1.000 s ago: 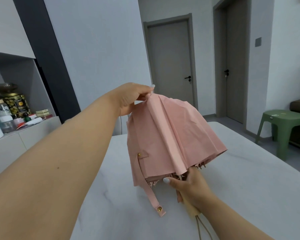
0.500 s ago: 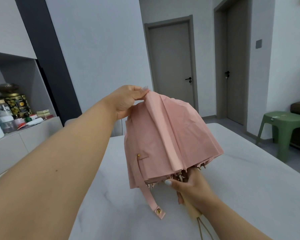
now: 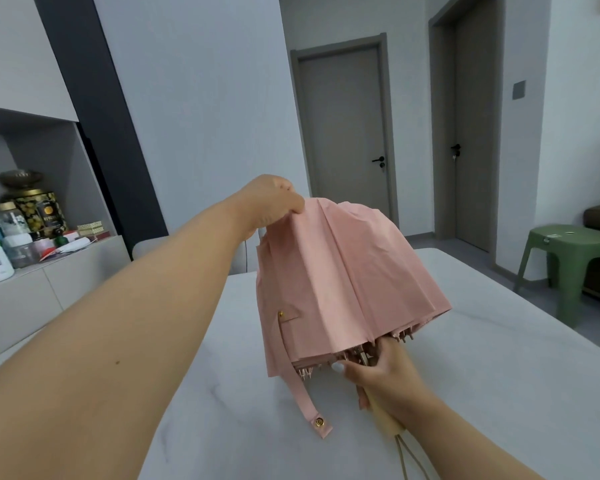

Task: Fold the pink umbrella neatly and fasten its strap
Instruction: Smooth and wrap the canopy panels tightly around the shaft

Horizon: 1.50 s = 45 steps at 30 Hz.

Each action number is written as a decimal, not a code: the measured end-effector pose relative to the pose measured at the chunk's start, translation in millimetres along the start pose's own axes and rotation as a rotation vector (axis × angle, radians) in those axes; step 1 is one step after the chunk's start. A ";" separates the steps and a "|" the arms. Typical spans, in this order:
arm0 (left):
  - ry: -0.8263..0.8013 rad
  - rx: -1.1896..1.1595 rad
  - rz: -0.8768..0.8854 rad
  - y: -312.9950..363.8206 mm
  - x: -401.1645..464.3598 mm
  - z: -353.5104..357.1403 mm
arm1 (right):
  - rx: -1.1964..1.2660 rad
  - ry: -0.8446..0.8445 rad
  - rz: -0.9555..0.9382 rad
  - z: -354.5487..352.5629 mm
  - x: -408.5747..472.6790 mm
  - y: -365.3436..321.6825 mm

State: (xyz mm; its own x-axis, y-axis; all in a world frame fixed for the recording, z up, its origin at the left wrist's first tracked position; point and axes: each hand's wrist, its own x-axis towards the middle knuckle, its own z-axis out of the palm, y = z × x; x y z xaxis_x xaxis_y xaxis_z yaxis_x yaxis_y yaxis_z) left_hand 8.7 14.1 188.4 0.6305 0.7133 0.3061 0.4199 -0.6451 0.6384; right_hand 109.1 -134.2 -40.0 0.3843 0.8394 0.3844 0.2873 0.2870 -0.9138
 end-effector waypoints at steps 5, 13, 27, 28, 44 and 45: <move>0.079 0.108 0.012 -22.7 -2.9 4.9 | 0.243 -0.031 0.028 -1.8 -5.1 1.7; 0.403 0.202 -0.025 -46.0 -8.0 33.5 | 0.183 -0.020 0.156 6.2 -2.2 -4.3; 0.197 -0.477 -0.358 -51.6 -47.7 132.6 | 0.153 0.056 0.133 3.9 -0.3 -13.8; 0.191 -0.557 -0.382 -54.0 -46.7 133.0 | 0.163 0.035 0.131 3.7 -0.8 -15.2; 0.529 -0.863 -0.473 -65.1 -31.0 107.0 | 0.246 -0.061 0.388 5.1 -2.5 -21.4; 0.529 -0.863 -0.471 -65.9 -31.7 105.7 | 0.217 -0.038 0.411 7.9 -3.1 -21.8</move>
State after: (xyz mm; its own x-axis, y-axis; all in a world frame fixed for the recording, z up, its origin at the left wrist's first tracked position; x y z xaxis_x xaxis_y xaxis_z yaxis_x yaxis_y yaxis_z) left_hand 30.0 5.0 61.9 0.0843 0.9958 0.0352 -0.1799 -0.0196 0.9835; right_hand 94.8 -139.4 -22.3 0.3939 0.9190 -0.0164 -0.0739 0.0139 -0.9972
